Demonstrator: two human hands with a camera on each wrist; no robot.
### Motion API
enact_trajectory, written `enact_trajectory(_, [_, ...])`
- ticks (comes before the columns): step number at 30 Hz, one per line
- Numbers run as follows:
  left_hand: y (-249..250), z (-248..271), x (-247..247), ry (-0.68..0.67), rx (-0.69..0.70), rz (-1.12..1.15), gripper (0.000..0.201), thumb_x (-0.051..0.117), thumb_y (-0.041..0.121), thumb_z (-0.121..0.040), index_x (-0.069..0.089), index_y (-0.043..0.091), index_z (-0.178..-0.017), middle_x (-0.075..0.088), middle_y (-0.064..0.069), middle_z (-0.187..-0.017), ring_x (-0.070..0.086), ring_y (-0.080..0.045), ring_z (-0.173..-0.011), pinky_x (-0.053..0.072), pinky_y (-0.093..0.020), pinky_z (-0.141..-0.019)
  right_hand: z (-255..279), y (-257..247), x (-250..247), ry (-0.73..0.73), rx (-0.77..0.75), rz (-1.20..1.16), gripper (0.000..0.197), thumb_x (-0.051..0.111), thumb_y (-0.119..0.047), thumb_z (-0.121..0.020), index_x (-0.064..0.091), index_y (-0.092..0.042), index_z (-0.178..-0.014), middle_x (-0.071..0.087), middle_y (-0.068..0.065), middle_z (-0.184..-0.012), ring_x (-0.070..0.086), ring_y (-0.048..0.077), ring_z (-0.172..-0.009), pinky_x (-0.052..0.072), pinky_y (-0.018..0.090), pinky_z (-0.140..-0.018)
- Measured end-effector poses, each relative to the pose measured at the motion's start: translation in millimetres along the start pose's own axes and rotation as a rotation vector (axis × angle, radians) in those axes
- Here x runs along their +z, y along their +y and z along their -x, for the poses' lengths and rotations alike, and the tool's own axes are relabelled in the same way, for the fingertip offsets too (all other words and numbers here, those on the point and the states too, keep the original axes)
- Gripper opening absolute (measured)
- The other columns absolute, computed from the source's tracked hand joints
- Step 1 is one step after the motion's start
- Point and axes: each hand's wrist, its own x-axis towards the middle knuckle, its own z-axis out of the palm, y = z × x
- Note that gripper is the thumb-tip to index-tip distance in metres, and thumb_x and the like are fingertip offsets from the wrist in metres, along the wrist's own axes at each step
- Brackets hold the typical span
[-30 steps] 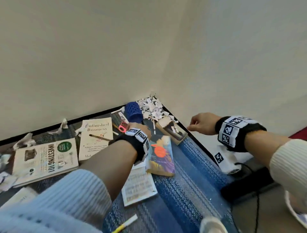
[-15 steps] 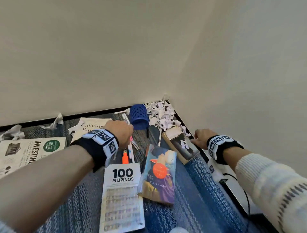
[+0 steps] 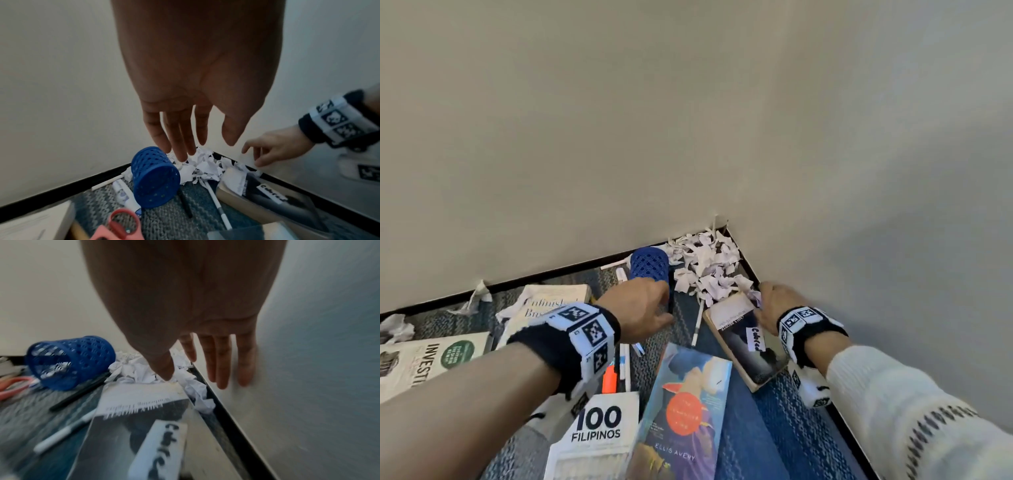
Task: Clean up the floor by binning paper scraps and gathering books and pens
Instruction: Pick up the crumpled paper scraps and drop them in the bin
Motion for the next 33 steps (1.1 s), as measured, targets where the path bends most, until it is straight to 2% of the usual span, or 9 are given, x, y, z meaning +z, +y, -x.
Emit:
enact_trajectory(2, [4.0, -26.7, 11.7, 0.013, -0.019, 0.010, 0.034, 0.053, 0.044, -0.091, 0.053, 0.018, -0.114, 0.056, -0.004, -0.116, 0.057, -0.023, -0.102, 0.049, -0.038, -0.089, -16.8, -0.7, 1.9, 0.003, 0.000, -0.057, 0.036, 0.050, -0.025, -0.092, 0.046, -0.016, -0.126, 0.061, 0.014, -0.120, 0.060, 0.032, -0.104, 0.046, 0.033, -0.079])
enact_trajectory(5, [11.5, -68.3, 32.6, 0.053, -0.070, 0.173, 0.042, 0.056, 0.039, -0.092, 0.048, 0.016, -0.126, 0.049, -0.009, -0.123, 0.054, -0.027, -0.109, 0.047, -0.038, -0.093, -38.1, -4.2, 13.0, -0.021, -0.024, -0.119, 0.049, 0.042, -0.024, -0.095, 0.032, -0.023, -0.143, 0.056, 0.016, -0.126, 0.057, 0.034, -0.108, 0.048, 0.038, -0.088])
enact_trajectory(8, [21.5, -101.9, 50.3, 0.128, -0.056, 0.290, 0.054, 0.058, 0.031, -0.090, 0.038, 0.026, -0.140, 0.039, -0.013, -0.134, 0.043, -0.030, -0.122, 0.044, -0.042, -0.100, -47.5, -6.8, 24.2, -0.097, -0.030, -0.122, 0.061, 0.042, -0.020, -0.093, 0.020, -0.035, -0.149, 0.043, 0.019, -0.133, 0.055, 0.037, -0.110, 0.048, 0.043, -0.093])
enact_trajectory(13, [39.7, -152.5, 72.1, 0.066, 0.107, -0.020, 0.099, 0.065, 0.014, -0.081, 0.001, 0.038, -0.153, 0.000, -0.018, -0.156, 0.007, -0.040, -0.144, 0.038, -0.054, -0.108, -67.0, -6.3, 33.3, -0.087, -0.122, -0.060, 0.076, 0.043, -0.005, -0.094, 0.006, -0.039, -0.152, 0.026, 0.022, -0.142, 0.051, 0.039, -0.118, 0.043, 0.041, -0.101])
enact_trajectory(17, [37.8, -174.0, 96.6, -0.051, -0.036, -0.076, 0.106, 0.067, 0.032, -0.085, -0.017, 0.043, -0.148, -0.017, -0.016, -0.158, -0.007, -0.047, -0.145, 0.023, -0.068, -0.109, -83.6, -2.1, 36.7, -0.104, -0.134, -0.035, 0.079, 0.060, -0.007, -0.087, 0.018, -0.032, -0.150, 0.033, 0.018, -0.137, 0.052, 0.036, -0.118, 0.043, 0.039, -0.099])
enact_trajectory(19, [32.8, -174.4, 107.9, -0.058, -0.064, -0.074, 0.090, 0.060, 0.040, -0.090, -0.008, 0.045, -0.150, -0.014, -0.016, -0.159, 0.000, -0.047, -0.144, 0.023, -0.067, -0.107, -86.8, -2.8, 40.6, -0.065, -0.117, -0.062, 0.064, 0.059, -0.010, -0.088, 0.033, -0.026, -0.144, 0.039, 0.016, -0.131, 0.055, 0.035, -0.113, 0.045, 0.038, -0.096])
enact_trajectory(22, [29.7, -169.7, 118.9, 0.067, -0.036, -0.125, 0.058, 0.049, 0.048, -0.094, 0.023, 0.036, -0.144, 0.017, -0.016, -0.151, 0.027, -0.039, -0.134, 0.034, -0.061, -0.099, -79.5, -7.2, 48.3, 0.017, -0.074, -0.169, 0.038, 0.053, -0.016, -0.093, 0.048, -0.016, -0.130, 0.046, 0.016, -0.121, 0.056, 0.036, -0.107, 0.046, 0.037, -0.093])
enact_trajectory(28, [19.7, -162.5, 124.7, 0.127, -0.042, 0.036, 0.046, 0.044, 0.027, -0.094, 0.032, 0.013, -0.136, 0.038, -0.016, -0.124, 0.040, -0.034, -0.111, 0.046, -0.048, -0.084, -64.4, -10.2, 69.1, 0.075, 0.012, -0.293, 0.029, 0.049, -0.020, -0.095, 0.049, -0.011, -0.122, 0.057, 0.021, -0.117, 0.057, 0.038, -0.105, 0.046, 0.038, -0.089])
enact_trajectory(33, [3.7, -146.7, 118.4, 0.167, -0.128, 0.151, 0.029, 0.039, 0.030, -0.099, 0.042, 0.006, -0.115, 0.050, -0.017, -0.109, 0.058, -0.033, -0.086, 0.048, -0.040, -0.069, -48.3, -11.5, 70.6, -0.041, 0.123, -0.289, 0.040, 0.045, -0.019, -0.095, 0.034, -0.010, -0.132, 0.045, 0.020, -0.128, 0.052, 0.038, -0.114, 0.042, 0.039, -0.095])
